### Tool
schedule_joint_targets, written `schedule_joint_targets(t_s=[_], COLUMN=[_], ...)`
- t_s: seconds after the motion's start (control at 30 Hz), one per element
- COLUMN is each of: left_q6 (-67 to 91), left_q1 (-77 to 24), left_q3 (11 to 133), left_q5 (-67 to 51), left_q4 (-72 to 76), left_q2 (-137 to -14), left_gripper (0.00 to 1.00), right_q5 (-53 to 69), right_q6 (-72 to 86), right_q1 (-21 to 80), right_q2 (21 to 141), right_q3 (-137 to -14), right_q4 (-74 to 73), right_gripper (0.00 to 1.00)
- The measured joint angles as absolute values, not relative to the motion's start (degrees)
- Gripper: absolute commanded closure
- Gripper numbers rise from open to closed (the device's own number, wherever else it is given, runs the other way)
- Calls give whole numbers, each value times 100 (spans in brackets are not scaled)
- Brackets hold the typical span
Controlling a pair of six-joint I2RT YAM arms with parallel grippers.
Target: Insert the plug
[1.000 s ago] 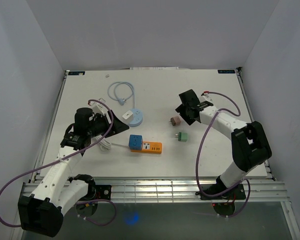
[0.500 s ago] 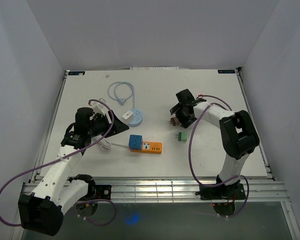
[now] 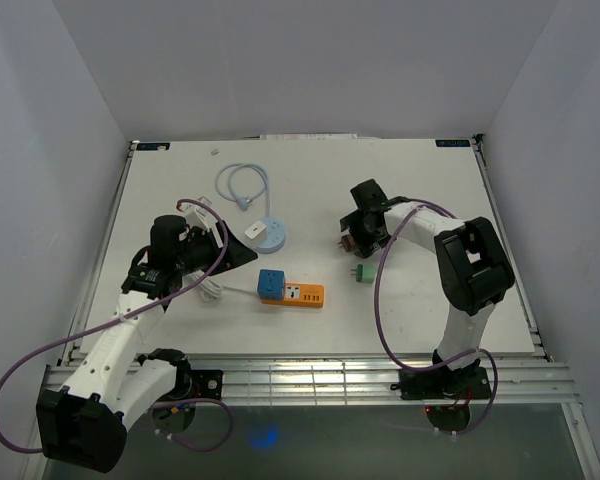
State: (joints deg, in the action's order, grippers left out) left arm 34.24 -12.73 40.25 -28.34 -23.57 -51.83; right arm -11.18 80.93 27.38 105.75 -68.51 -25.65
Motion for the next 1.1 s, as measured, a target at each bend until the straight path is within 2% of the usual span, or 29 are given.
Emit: schedule_joint_targets(t_s=[0.2, 0.3, 0.4, 0.43, 0.47, 0.5, 0.57, 0.6, 0.7, 0.77, 0.8, 0.83, 0.87, 1.1], left_q6=[3382, 3382, 3380, 3380, 3380, 3382, 3382, 3382, 3382, 3367, 3361, 3365, 3354, 3439], left_q1=[-1273, -1273, -1273, -1273, -1273, -1273, -1273, -1273, -1273, -1273, -1273, -1273, -1275, -1326], left_q3=[4025, 4025, 4025, 4025, 4025, 4025, 4025, 4025, 4025, 4025, 4025, 4023, 4023, 3975], left_q5=[-2786, -2783, -2781, -2781, -2783, -2783, -2783, -2783, -2797, -2873, -2945, -3011, -3092, -3516], left_q4=[-2414, -2434, -2445, -2447, -2447, -2447, -2447, -2447, -2445, -2432, -2405, -2370, -2311, -1549], left_q2=[-5122, -5116, -5116, -5116, -5116, -5116, -5116, -5116, -5116, -5118, -5122, -5127, -5129, -5133], left_gripper=[26, 26, 26, 26, 26, 26, 26, 26, 25, 21, 17, 6, 3, 2], right_q5=[-1138, -1094, -1068, -1052, -1026, -1000, -976, -976, -1033, -1103, -1155, -1214, -1267, -1542], right_q6=[8364, 8477, 8556, 8576, 8593, 8626, 8650, 8648, 8558, 8433, 8357, 8302, 8184, 7140], right_q1=[2722, 2696, 2668, 2657, 2646, 2628, 2593, 2587, 2589, 2600, 2622, 2644, 2672, 3107], right_q2=[10606, 10624, 10624, 10624, 10624, 10626, 10626, 10626, 10626, 10608, 10589, 10571, 10530, 9904], right_q3=[-6847, -6836, -6836, -6836, -6836, -6836, -6849, -6853, -6895, -6904, -6904, -6904, -6901, -6899], right_q4=[-2609, -2622, -2655, -2663, -2679, -2692, -2746, -2764, -2875, -2908, -2936, -2969, -3009, -2705], right_gripper=[42, 43, 50, 65, 73, 79, 85, 91, 92, 92, 92, 92, 92, 92])
